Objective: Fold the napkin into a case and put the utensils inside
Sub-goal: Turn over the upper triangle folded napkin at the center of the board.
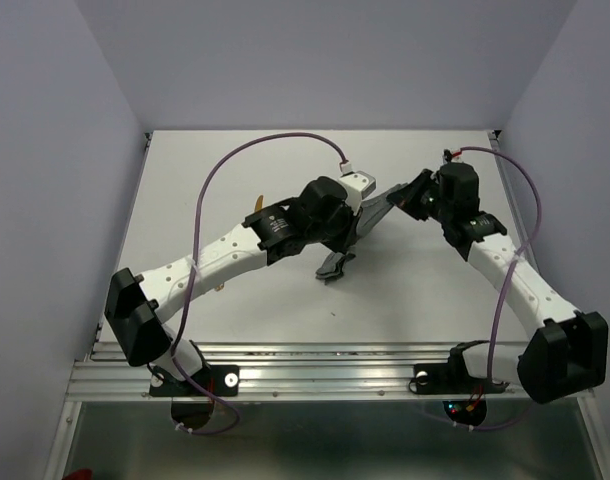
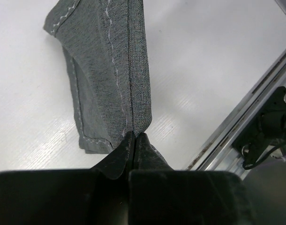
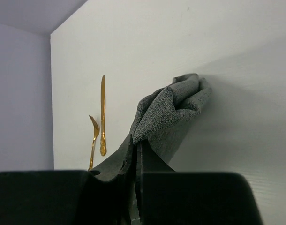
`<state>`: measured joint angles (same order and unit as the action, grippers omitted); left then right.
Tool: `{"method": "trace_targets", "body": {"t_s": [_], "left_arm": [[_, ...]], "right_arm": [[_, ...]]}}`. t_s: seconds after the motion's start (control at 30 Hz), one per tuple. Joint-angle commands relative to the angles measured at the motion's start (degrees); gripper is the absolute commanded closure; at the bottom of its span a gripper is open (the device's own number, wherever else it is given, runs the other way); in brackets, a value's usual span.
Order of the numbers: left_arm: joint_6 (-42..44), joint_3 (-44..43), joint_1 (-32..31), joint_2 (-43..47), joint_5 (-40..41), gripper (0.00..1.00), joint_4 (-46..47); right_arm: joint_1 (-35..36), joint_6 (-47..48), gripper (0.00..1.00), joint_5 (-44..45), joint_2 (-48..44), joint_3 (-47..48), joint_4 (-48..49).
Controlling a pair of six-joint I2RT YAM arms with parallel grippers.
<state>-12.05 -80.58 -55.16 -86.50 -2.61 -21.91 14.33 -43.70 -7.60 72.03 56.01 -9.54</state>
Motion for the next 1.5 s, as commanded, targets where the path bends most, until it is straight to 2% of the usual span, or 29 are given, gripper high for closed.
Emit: {"method": "trace_targets", "body": {"t_s": [0.0, 0.37, 0.8, 0.97, 1.2, 1.3, 1.47], "left_arm": [[-0.69, -5.81, -2.32, 0.81, -1.87, 1.0, -2.25], [-3.32, -13.46, -7.5, -3.06, -1.87, 1.0, -4.81], [-4.73, -21.11, -17.35, -10.35, -1.17, 1.0, -5.86], [-5.52, -23.49, -19.2, -12.29, -5.73, 1.0, -3.41], [-6.66, -18.58, -17.53, -12.99, -12.58, 1.0, 3.36], [-7.81, -11.64, -13.85, -11.94, -17.15, 1.0, 10.47], [-11.23, 2.16, -4.8, -10.01, -24.54, 1.0, 23.47]], "right_arm": [[0.17, 2.74, 0.99, 6.8, -5.4, 2.44, -5.39], [0.17, 6.35, 0.99, 18.13, -16.83, 3.4, -16.91], [0.17, 9.16, 0.99, 30.26, -29.22, 5.59, -31.75], [0.17, 11.18, 0.99, 35.18, -31.33, 8.85, -37.64], [0.17, 14.26, 0.99, 33.27, -26.25, 12.02, -37.58], [0.17, 16.19, 0.99, 30.89, -20.89, 11.67, -34.32], [0.17, 18.74, 0.99, 25.36, -5.43, 12.81, -24.75]]}}
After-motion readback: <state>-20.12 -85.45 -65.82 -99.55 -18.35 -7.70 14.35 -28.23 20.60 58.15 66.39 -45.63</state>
